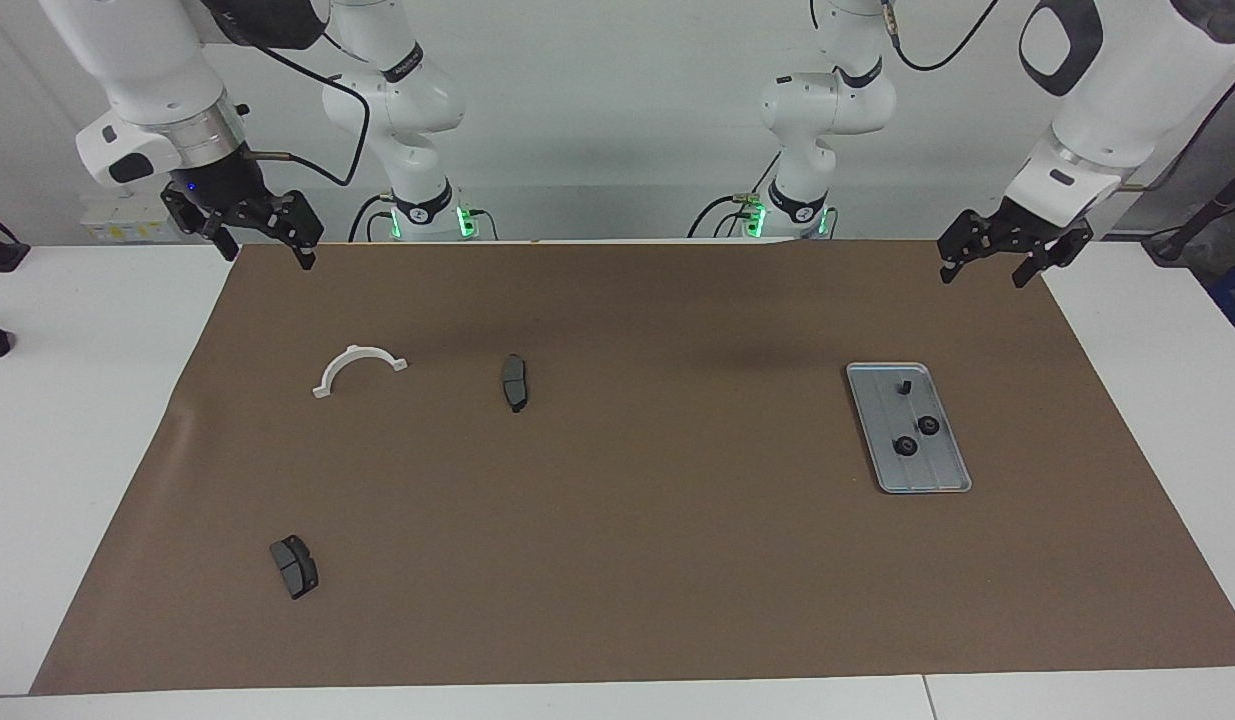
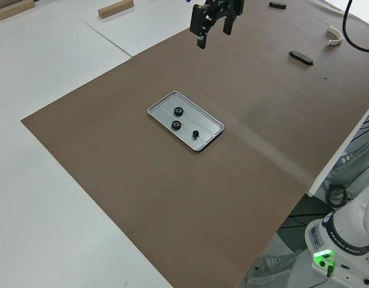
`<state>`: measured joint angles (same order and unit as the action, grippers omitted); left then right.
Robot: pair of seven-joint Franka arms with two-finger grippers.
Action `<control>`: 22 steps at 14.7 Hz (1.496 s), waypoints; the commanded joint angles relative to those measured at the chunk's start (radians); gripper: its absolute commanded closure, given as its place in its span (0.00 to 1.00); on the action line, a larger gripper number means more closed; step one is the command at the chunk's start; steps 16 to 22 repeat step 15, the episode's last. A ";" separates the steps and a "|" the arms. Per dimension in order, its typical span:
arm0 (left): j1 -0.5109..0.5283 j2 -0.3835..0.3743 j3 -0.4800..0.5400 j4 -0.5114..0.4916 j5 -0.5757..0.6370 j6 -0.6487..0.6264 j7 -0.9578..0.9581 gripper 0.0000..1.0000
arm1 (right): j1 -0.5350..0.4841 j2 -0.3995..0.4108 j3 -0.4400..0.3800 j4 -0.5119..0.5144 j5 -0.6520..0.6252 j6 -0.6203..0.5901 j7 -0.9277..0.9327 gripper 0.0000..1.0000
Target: Pick bearing gear from pile to tray
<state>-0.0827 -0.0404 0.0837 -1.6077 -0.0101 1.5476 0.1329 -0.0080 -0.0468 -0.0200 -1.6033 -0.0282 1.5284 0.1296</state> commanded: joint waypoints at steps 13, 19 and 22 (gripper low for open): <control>0.023 -0.064 -0.002 -0.080 0.022 0.042 -0.044 0.00 | 0.000 -0.024 0.005 -0.017 0.016 0.015 0.013 0.00; 0.026 -0.065 -0.002 -0.086 0.022 0.045 -0.041 0.00 | 0.000 -0.022 0.005 -0.015 0.052 0.013 0.021 0.00; 0.026 -0.065 -0.002 -0.086 0.022 0.045 -0.041 0.00 | 0.000 -0.022 0.005 -0.015 0.052 0.013 0.021 0.00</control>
